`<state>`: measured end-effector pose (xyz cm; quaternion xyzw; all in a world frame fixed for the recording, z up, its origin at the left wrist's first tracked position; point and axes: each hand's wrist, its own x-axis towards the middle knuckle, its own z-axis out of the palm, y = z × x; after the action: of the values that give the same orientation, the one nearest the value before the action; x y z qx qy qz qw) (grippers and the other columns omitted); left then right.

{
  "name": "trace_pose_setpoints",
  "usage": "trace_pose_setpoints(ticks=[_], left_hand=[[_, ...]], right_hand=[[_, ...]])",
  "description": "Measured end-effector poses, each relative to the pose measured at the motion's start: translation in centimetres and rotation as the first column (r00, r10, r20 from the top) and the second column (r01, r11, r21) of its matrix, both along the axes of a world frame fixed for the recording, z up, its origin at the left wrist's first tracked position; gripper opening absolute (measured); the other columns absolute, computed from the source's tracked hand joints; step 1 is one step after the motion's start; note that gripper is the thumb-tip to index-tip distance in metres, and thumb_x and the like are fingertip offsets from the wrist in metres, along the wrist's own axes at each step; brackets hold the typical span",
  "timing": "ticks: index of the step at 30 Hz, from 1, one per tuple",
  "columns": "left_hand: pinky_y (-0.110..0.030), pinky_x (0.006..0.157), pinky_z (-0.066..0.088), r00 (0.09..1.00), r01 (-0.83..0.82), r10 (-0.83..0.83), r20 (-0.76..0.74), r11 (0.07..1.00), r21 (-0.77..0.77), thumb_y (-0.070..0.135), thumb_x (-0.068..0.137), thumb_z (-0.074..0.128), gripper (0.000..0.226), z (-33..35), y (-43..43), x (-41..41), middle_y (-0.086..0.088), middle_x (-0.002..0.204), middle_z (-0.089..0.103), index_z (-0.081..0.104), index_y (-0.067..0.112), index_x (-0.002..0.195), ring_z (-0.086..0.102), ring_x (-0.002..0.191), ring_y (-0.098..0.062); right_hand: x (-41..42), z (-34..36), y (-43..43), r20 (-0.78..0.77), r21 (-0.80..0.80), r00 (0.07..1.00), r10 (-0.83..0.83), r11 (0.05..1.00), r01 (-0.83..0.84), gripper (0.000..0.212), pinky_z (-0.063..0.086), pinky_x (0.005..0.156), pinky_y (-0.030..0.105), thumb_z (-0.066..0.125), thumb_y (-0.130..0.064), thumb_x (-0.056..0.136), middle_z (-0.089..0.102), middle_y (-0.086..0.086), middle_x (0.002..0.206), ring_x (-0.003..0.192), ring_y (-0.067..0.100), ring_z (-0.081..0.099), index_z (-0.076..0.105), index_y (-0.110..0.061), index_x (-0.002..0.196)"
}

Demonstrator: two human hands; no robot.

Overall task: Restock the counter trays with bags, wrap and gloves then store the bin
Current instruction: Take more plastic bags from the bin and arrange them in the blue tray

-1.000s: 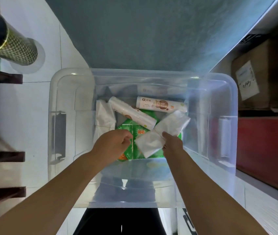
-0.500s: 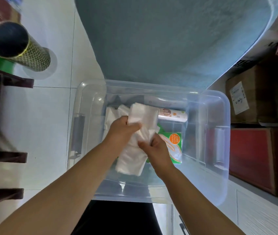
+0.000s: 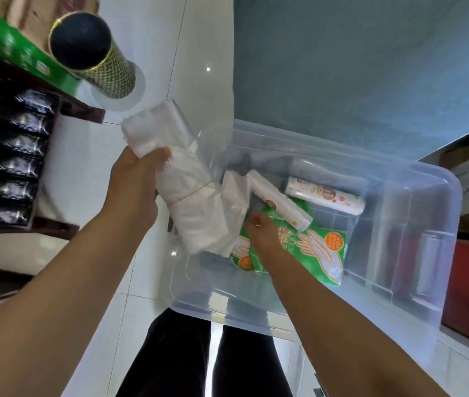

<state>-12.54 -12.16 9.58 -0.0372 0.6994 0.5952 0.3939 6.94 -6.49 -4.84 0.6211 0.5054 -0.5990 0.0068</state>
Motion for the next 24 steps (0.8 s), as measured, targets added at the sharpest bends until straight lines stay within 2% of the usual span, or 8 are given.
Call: trace_pose_setpoints(ticks=[4,6,10,13,16,20,23,24], left_hand=[[-0.02,0.063,0.054,0.998,-0.035,0.035,0.058,0.999,-0.003,0.024,0.081,0.064,0.008,-1.4,-1.2,-0.3,0.005,0.082,0.075,0.07,0.022,0.087,0.071,0.08,-0.011],[-0.023,0.064,0.055,0.996,-0.042,0.044,0.079,0.999,-0.019,0.033,0.08,0.063,0.012,-2.0,-1.9,-0.6,0.005,0.079,0.074,0.071,0.024,0.08,0.07,0.078,-0.011],[-0.022,0.06,0.054,0.994,-0.068,0.07,0.088,0.997,-0.029,0.037,0.081,0.06,0.021,-2.9,-3.2,-1.0,0.004,0.079,0.075,0.069,0.019,0.088,0.071,0.078,-0.012],[-0.029,0.073,0.05,0.993,-0.064,0.069,0.096,0.996,-0.058,0.04,0.075,0.062,0.029,-2.9,-3.8,-1.0,0.0,0.086,0.071,0.069,0.018,0.091,0.068,0.082,-0.015],[-0.023,0.065,0.053,0.992,-0.041,0.049,0.112,0.997,-0.072,0.04,0.075,0.061,0.029,-2.3,-4.0,-0.8,0.004,0.083,0.074,0.068,0.019,0.094,0.07,0.079,-0.011],[-0.013,0.042,0.045,0.989,-0.042,0.057,0.137,0.993,-0.111,0.036,0.078,0.059,0.021,-0.4,-3.4,0.1,0.007,0.064,0.071,0.067,0.02,0.089,0.069,0.06,-0.005],[-0.014,0.041,0.041,0.992,0.014,0.007,0.126,0.987,-0.159,0.031,0.085,0.05,0.046,1.3,-2.3,1.4,-0.028,0.103,0.061,0.05,-0.003,0.115,0.067,0.092,-0.028],[-0.016,0.045,0.044,0.992,0.037,-0.017,0.124,0.986,-0.16,0.033,0.086,0.05,0.048,2.0,-1.9,1.9,-0.028,0.111,0.057,0.05,-0.003,0.117,0.064,0.095,-0.029]], right_hand=[[-2.9,-3.2,0.6,0.005,-0.103,0.997,-0.082,0.991,0.082,0.027,0.048,0.086,0.038,0.056,-0.001,0.084,0.063,0.012,0.106,0.094,0.028,0.058,0.054,-0.006,0.11],[-3.7,-4.7,1.0,0.063,-0.107,0.988,-0.144,0.983,0.15,0.037,0.046,0.082,0.035,0.058,-0.007,0.084,0.062,0.016,0.111,0.093,0.027,0.057,0.051,-0.004,0.12],[-4.5,-5.9,1.0,0.151,-0.079,0.983,-0.102,0.99,0.115,0.034,0.048,0.086,0.037,0.062,-0.018,0.084,0.064,0.015,0.109,0.093,0.029,0.059,0.058,-0.005,0.116],[-4.5,-4.8,0.6,0.165,-0.038,0.984,-0.071,0.996,0.079,0.028,0.046,0.077,0.032,0.059,-0.016,0.087,0.064,0.014,0.104,0.084,0.025,0.056,0.06,-0.002,0.112],[-3.2,-1.7,0.4,0.062,0.036,0.994,-0.091,0.995,0.089,0.029,0.049,0.078,0.029,0.057,-0.008,0.085,0.065,0.012,0.098,0.086,0.026,0.058,0.06,-0.001,0.113],[0.0,5.0,1.2,-0.167,0.16,0.981,-0.094,0.98,0.121,0.018,0.046,0.06,0.019,0.057,-0.004,0.084,0.066,0.004,0.085,0.077,0.019,0.059,0.065,-0.007,0.099],[2.4,11.2,2.4,-0.315,0.169,0.935,-0.16,0.96,0.221,0.022,0.049,0.06,0.017,0.059,-0.004,0.082,0.069,-0.008,0.074,0.069,0.008,0.061,0.07,-0.022,0.08],[2.9,13.3,2.7,-0.35,0.179,0.922,-0.166,0.954,0.24,0.022,0.049,0.058,0.016,0.059,-0.006,0.079,0.07,-0.009,0.071,0.066,0.005,0.061,0.071,-0.025,0.078]])
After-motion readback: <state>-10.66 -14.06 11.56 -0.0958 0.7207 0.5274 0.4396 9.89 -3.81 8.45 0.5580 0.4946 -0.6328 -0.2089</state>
